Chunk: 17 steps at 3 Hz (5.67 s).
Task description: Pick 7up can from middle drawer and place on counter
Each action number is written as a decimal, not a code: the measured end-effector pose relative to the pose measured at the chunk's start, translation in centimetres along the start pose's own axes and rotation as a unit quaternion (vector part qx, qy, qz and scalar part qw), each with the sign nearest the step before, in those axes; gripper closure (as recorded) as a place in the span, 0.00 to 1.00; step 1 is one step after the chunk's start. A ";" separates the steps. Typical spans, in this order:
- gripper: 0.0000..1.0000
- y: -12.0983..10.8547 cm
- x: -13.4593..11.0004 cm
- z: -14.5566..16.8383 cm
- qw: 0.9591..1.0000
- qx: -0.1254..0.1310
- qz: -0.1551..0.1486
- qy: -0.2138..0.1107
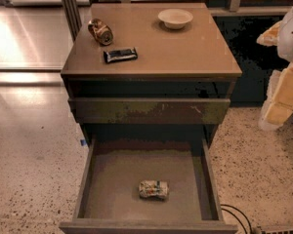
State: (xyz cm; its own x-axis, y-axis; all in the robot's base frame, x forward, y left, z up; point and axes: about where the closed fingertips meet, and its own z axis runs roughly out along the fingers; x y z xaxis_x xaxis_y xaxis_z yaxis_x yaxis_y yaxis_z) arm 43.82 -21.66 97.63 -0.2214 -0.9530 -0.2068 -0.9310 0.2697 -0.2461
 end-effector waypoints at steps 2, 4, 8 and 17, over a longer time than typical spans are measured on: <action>0.00 0.8 -0.1 2.3 1.000 -0.006 -0.013 -0.012; 0.00 5.2 -0.9 13.5 0.994 -0.060 -0.065 -0.057; 0.00 10.6 -1.5 24.1 0.988 -0.099 -0.093 -0.071; 0.00 13.9 -8.1 49.5 0.983 -0.056 -0.160 -0.069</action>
Offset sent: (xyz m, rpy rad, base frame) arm -0.0023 0.0154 -0.0731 0.0519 0.0260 0.0945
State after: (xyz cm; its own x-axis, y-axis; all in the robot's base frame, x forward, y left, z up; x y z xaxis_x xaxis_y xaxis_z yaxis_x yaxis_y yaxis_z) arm 47.04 -3.40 49.02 0.1214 -0.9569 -0.2638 -0.9743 -0.0641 -0.2159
